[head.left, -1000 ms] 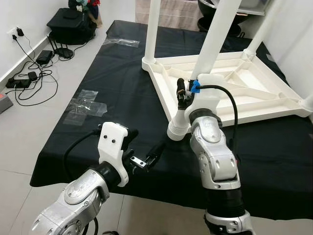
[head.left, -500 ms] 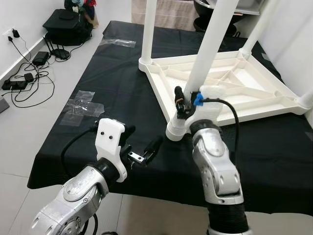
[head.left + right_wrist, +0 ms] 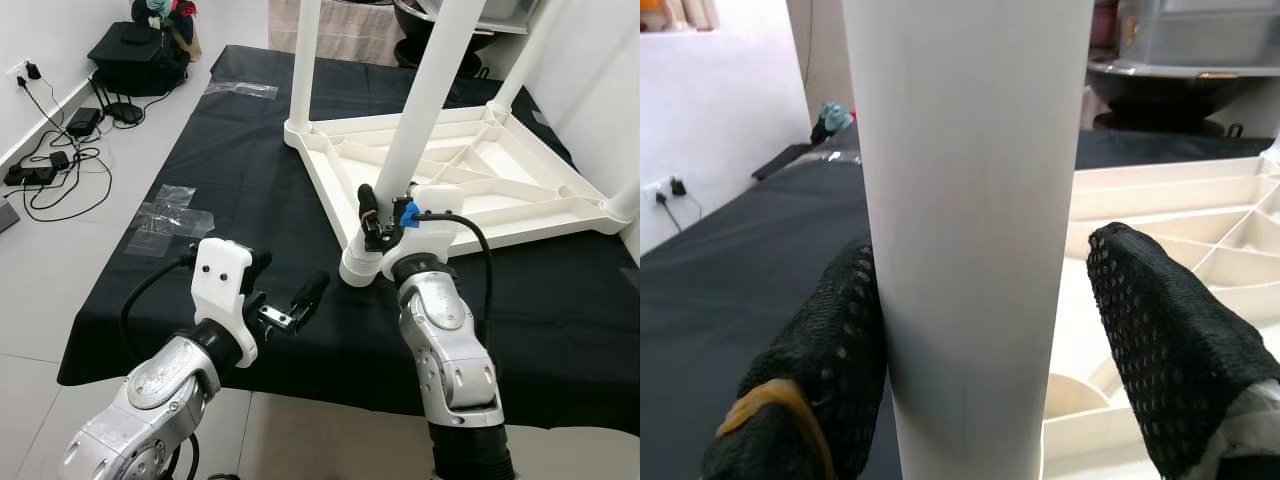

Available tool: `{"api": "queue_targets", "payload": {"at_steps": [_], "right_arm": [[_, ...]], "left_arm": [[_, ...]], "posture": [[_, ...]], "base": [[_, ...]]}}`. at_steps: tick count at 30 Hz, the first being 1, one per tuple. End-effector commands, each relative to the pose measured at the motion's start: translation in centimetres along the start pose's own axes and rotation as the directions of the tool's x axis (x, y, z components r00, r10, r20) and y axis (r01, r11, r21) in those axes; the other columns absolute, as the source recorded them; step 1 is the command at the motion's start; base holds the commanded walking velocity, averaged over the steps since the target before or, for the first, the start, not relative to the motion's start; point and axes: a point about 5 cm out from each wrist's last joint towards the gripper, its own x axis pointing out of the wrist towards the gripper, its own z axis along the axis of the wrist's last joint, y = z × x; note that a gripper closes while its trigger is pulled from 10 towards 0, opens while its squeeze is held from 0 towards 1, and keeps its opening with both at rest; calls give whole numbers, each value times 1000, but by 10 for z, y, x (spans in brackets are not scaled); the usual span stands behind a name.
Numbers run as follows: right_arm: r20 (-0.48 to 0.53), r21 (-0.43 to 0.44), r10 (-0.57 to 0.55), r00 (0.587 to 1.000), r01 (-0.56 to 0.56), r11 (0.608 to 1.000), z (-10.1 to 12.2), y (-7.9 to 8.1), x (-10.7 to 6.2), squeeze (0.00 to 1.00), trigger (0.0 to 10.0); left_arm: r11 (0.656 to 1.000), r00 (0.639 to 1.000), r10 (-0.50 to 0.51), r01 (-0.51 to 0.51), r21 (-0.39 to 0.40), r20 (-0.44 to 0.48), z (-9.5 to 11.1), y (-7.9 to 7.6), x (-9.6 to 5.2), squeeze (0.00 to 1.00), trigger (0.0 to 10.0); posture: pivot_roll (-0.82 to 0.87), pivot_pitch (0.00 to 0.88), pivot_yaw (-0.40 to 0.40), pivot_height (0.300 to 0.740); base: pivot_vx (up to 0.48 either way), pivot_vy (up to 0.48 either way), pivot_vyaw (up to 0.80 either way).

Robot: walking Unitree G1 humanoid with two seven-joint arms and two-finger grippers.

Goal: Building children table

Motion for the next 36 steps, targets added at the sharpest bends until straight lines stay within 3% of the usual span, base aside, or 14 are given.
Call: {"api": "queue_targets", "payload": {"at_steps": [1,7,15,19,28,33,34,36], "right_arm": [[-66,6,42,997,-42,999,-14,4,-4,0,10000],[-85,27,96,992,-94,995,-20,7,-10,0,10000],[-62,8,74,995,-74,997,-22,-7,-14,0,10000],[-111,-4,74,991,-75,997,-31,-16,-19,0,10000],[-140,-9,148,979,-151,989,-42,-29,-36,0,10000],[-119,-58,90,989,-97,994,-41,-41,-40,0,10000],[-124,-108,6,992,-19,994,-43,-55,-43,0,10000],[-133,-117,-42,990,27,993,-46,-63,-45,0,10000]], "left_arm": [[1000,1000,9,-9,-1,-6,-2,2,1,0,10000],[1000,1000,19,-19,2,2,-1,4,1,0,10000],[1000,1000,26,-26,5,-2,-2,5,0,0,10000],[1000,1000,27,-27,3,0,-1,5,0,0,10000],[999,999,38,-38,2,6,-1,7,0,0,10000],[999,999,44,-44,2,8,0,8,0,0,10000],[999,999,46,-46,2,5,-1,8,0,0,10000],[999,999,49,-49,1,5,-1,8,0,0,10000]], "posture": [[45,178,-118,740],[45,179,-118,740],[43,179,-118,740],[42,180,-117,740],[39,180,-118,740],[38,179,-117,740],[37,179,-116,740],[37,179,-116,740]], "base": [[0,0,0],[0,0,0],[0,0,0],[0,0,0],[0,0,0],[0,0,0],[0,0,0],[0,0,0]]}}
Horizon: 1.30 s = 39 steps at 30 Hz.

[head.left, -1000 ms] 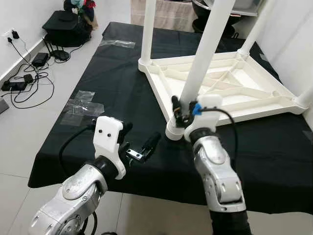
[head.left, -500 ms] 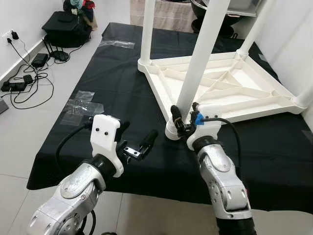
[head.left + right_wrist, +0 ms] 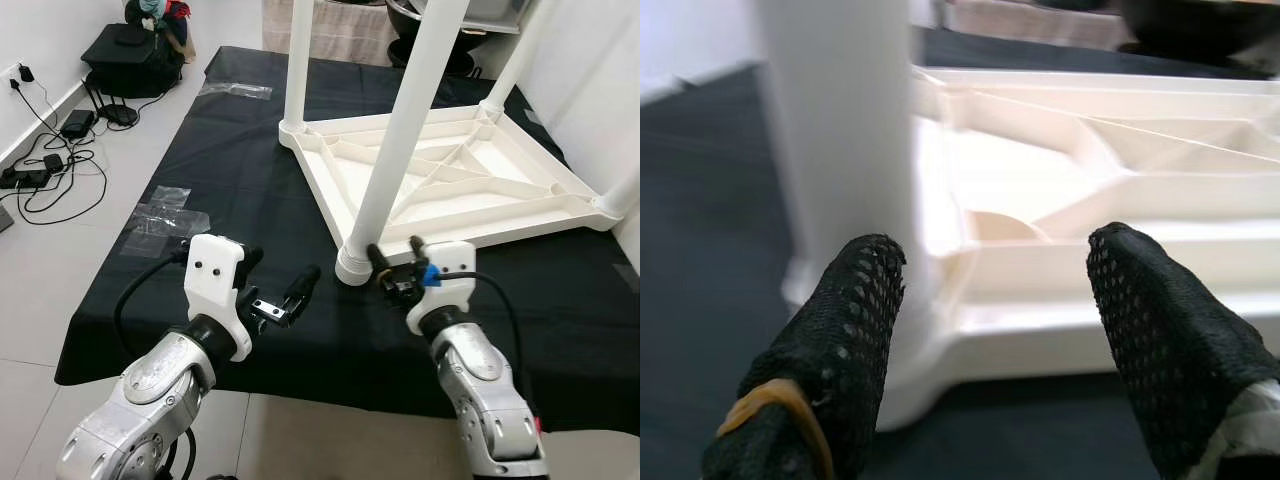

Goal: Building children table

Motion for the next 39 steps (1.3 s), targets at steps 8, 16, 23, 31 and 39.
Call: {"api": "queue_targets", "payload": {"at_steps": [8,16,23,31,39], "right_arm": [[-67,-5,-207,976,207,978,-16,-38,-12,0,10000],[-91,-38,-357,930,355,934,-19,-64,-9,0,10000],[-60,-48,-411,910,409,911,-8,-68,0,0,10000],[-42,-55,-416,908,414,909,-2,-65,5,0,10000],[-49,-7,-324,945,324,946,-2,-51,15,0,10000]], "left_arm": [[999,1000,28,-29,-16,-7,-4,3,-1,0,10000],[999,999,35,-36,-20,-14,-5,4,-2,0,10000],[999,999,32,-31,22,-21,-5,4,0,0,10000],[999,999,49,-49,13,-22,-6,6,-1,0,10000],[997,997,71,-71,12,-18,-6,7,-1,0,10000]], "posture": [[36,177,-116,740],[37,174,-115,740],[38,164,-108,740],[44,152,-106,740],[49,141,-107,740]], "base": [[0,101,0],[0,466,-200],[0,336,-800],[0,0,-623],[0,0,0]]}}
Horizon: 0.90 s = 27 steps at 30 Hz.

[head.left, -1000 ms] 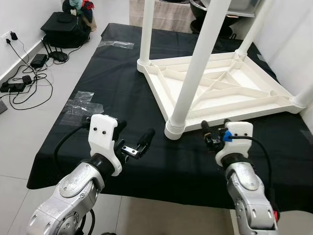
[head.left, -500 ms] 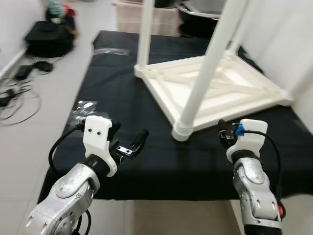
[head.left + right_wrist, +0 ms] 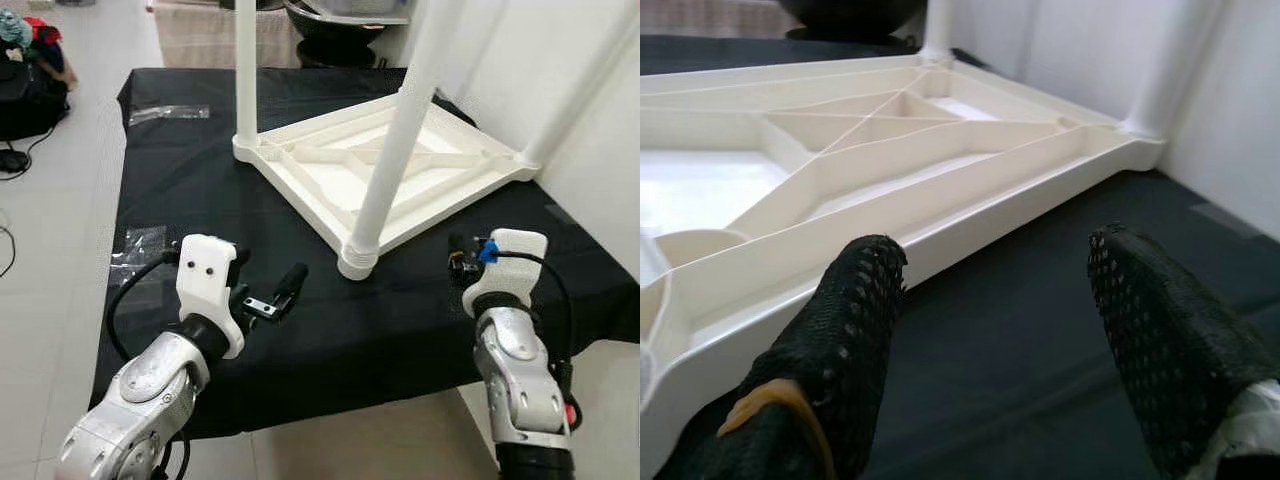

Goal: Building children table

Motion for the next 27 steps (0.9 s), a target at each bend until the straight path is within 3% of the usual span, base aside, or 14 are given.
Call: {"api": "queue_targets", "payload": {"at_steps": [1,6,18,19,21,22,25,26,27], "right_arm": [[-21,13,12,1000,-11,1000,-4,1,-1,0,10000],[-49,17,42,998,-41,999,-11,6,-2,0,10000],[-36,-68,-36,999,34,997,-10,-3,1,0,10000],[-43,-108,-74,996,69,992,-10,-9,3,0,10000],[-43,-108,-74,996,69,992,-10,-9,3,0,10000],[-54,-180,-161,985,149,972,-12,-23,5,0,10000],[-55,-205,-192,980,177,963,-12,-28,5,0,10000],[-72,-257,-258,963,232,938,-16,-42,5,0,10000],[-72,-257,-258,963,232,938,-16,-42,5,0,10000]], "left_arm": [[1000,1000,4,-4,-6,-13,-4,-1,0,0,10000],[1000,1000,6,-6,3,-22,-5,-1,-1,0,10000],[999,999,28,-27,35,-35,-5,1,0,0,10000],[998,998,41,-39,50,-46,-7,3,1,0,10000],[998,998,41,-39,50,-46,-7,3,1,0,10000],[998,998,45,-43,40,-42,-6,4,1,0,10000],[999,998,43,-42,33,-38,-6,3,1,0,10000],[999,999,40,-39,23,-32,-5,3,1,0,10000],[999,999,40,-39,23,-32,-5,3,1,0,10000]], "posture": [[49,141,-107,740],[50,136,-104,740],[51,146,-105,740],[50,148,-104,740],[50,148,-104,740],[49,150,-105,740],[49,150,-105,740],[51,156,-109,740],[51,156,-109,740]], "base": [[0,0,0],[0,375,0],[0,430,0],[0,0,0],[0,0,0],[0,0,0],[0,0,0],[0,0,0],[0,0,0]]}}
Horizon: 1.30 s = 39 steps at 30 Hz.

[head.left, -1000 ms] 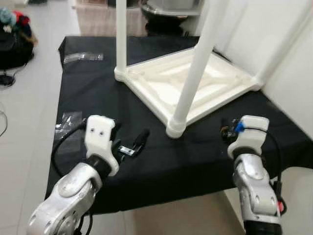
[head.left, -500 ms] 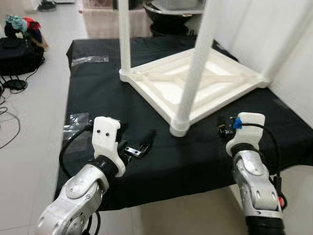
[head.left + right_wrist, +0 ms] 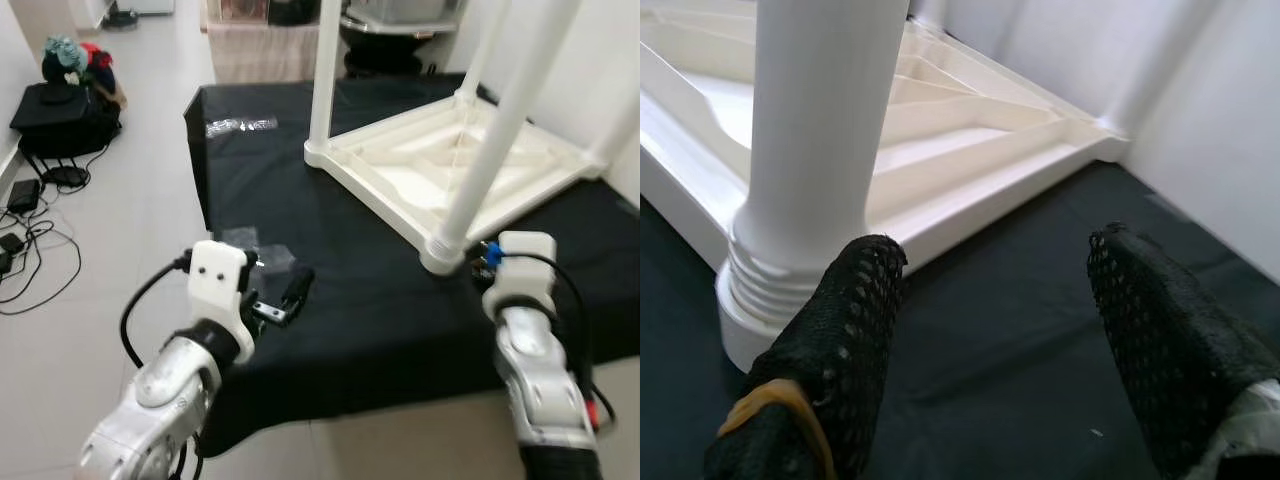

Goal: Building children table

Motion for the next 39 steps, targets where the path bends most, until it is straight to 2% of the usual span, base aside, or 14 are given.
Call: {"api": "queue_targets", "payload": {"at_steps": [1,7,8,12,18,24,25,26,27,32,33,34,36,39], "right_arm": [[-36,-37,-51,998,50,998,-8,-11,1,0,10000],[-13,26,-36,999,37,999,-2,-24,20,0,10000],[-6,43,-61,998,61,997,1,-32,27,1000,10000],[24,92,-91,996,88,992,10,-46,40,1000,10000],[40,197,29,999,-36,980,18,-50,58,1000,10000],[0,104,48,999,-48,993,13,-71,68,1000,10000],[-9,8,-57,998,58,998,13,-94,72,1000,10000],[-9,8,-57,998,58,998,13,-94,72,1000,10000],[-16,-65,-181,983,179,982,13,-120,74,0,10000],[-71,48,-129,989,133,990,11,-133,78,0,10000],[-113,229,227,967,-197,953,5,-113,78,0,10000],[-111,268,393,913,-353,896,4,-104,74,0,10000],[-109,282,482,869,-438,854,3,-100,71,0,10000],[-20,289,733,680,-697,656,14,-93,58,0,10000]], "left_arm": [[1000,1000,-10,10,-9,-13,-2,-2,0,0,10000],[1000,1000,-10,10,-12,-8,-1,-2,-1,0,10000],[1000,1000,-10,10,-12,-8,-1,-2,-2,0,10000],[1000,1000,-9,9,-9,-7,-1,-3,-2,0,10000],[1000,1000,-4,4,-13,-9,-1,-3,-2,0,10000],[1000,1000,2,-2,-14,-12,-2,-2,-3,0,10000],[1000,1000,5,-5,-13,-13,-2,-1,-3,0,10000],[1000,1000,5,-5,-13,-13,-2,-1,-3,0,10000],[1000,1000,6,-6,-12,-14,-2,-1,-3,0,10000],[1000,1000,4,-4,-10,-16,-2,-2,-2,0,10000],[1000,1000,0,0,-6,-18,-2,-2,-2,0,10000],[1000,1000,-1,1,-4,-20,-2,-2,-2,0,10000],[1000,1000,-2,2,-3,-21,-2,-2,-2,0,10000],[1000,1000,-3,3,-5,-19,-2,-1,-2,0,10000]], "posture": [[51,156,-109,740],[51,160,-108,740],[51,160,-108,740],[52,164,-109,740],[54,168,-110,740],[52,174,-111,740],[52,175,-111,740],[52,175,-111,740],[50,176,-109,740],[51,175,-105,740],[52,177,-104,740],[52,177,-104,740],[52,177,-104,740],[49,179,-105,740]], "base": [[0,0,0],[0,0,0],[0,0,0],[0,0,0],[0,0,0],[0,0,0],[0,0,0],[0,0,0],[0,0,0],[0,0,0],[0,0,0],[0,0,0],[0,0,0],[0,0,0]]}}
